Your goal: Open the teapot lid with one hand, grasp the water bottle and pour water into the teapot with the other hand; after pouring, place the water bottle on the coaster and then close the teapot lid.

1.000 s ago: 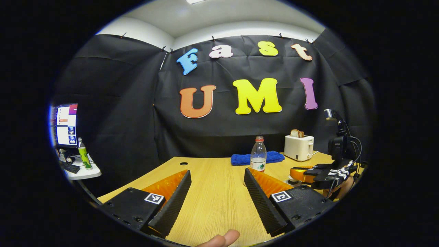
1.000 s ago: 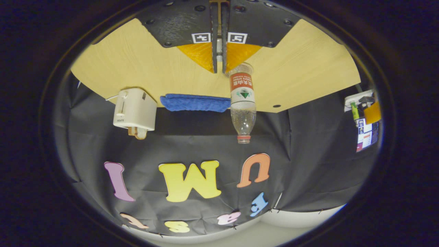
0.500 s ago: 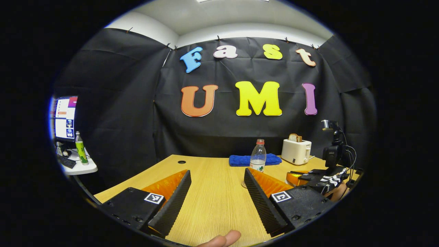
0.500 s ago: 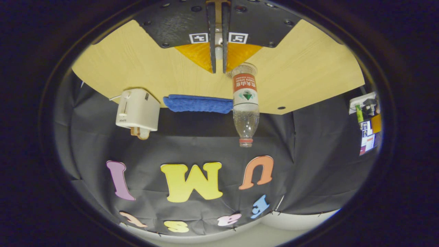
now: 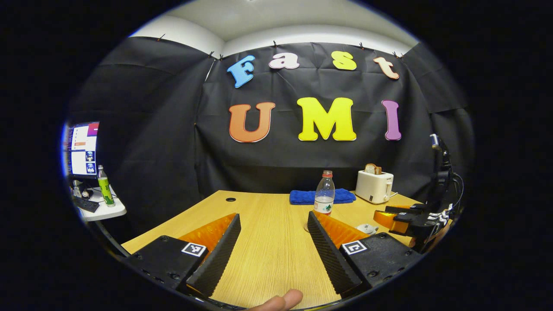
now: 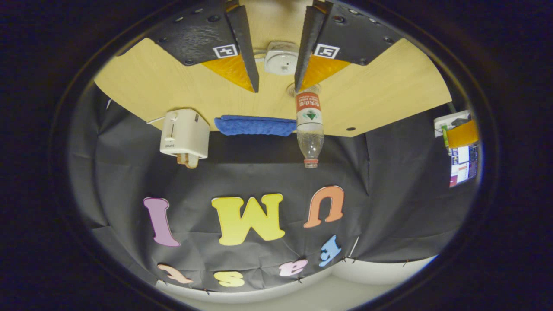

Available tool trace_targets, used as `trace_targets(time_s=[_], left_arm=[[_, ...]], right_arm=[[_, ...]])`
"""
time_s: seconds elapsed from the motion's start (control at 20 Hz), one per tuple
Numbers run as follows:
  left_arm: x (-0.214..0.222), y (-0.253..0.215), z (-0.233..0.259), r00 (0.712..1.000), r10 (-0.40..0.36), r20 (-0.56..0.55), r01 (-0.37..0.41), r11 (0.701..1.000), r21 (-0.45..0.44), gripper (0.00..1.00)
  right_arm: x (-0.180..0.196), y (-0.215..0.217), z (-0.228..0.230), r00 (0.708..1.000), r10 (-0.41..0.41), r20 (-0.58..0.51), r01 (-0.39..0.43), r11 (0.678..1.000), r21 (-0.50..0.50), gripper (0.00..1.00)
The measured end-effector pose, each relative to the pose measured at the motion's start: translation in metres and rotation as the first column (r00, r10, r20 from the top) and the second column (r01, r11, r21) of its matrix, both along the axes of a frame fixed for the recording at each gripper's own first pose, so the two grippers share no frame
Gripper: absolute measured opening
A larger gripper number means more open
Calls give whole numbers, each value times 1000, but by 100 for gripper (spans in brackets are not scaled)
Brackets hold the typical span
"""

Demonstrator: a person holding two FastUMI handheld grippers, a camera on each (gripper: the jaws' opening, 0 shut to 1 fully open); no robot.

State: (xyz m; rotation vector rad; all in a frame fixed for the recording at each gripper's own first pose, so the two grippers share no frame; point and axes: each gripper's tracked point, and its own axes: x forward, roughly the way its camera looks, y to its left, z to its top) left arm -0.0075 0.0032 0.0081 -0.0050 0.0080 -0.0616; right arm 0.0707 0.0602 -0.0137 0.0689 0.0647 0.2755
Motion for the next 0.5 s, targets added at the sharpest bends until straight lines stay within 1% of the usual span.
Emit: trace_targets(time_s=[0.05, 0.1, 0.2, 0.25, 0.3, 0.35, 0.45, 0.5], left_arm=[[-1, -4, 2, 1000, -7, 3, 7, 1000, 2, 98], [-2, -7, 2, 1000, -14, 0, 14, 1000, 6, 98], [-4, -2, 4, 1000, 10, 4, -10, 1000, 12, 98], [-4, -3, 3, 1000, 14, 2, -14, 1000, 15, 98], [-5, -6, 2, 1000, 11, -6, -11, 1000, 10, 98], [-7, -10, 1, 1000, 1, -17, -1, 1000, 0, 98], [-11, -16, 2, 999, -26, -30, 25, 999, -26, 98], [-13, -18, 2, 999, -30, -30, 29, 999, -33, 98]], right_arm=[[-9, -6, 6, 1000, -8, 9, 8, 1000, 3, 57], [-19, -11, 14, 1000, -16, 23, 16, 1000, 6, 63], [-39, -19, 34, 998, -18, 60, 17, 1000, 10, 75], [-49, -27, 43, 997, -37, 72, 36, 999, 12, 82], [-57, -37, 51, 994, -66, 84, 65, 998, 14, 85], [-66, -47, 59, 990, -94, 100, 94, 996, 11, 90], [-85, -68, 73, 979, -156, 131, 158, 987, 2, 96], [-93, -79, 77, 972, -186, 141, 188, 982, -2, 96]])
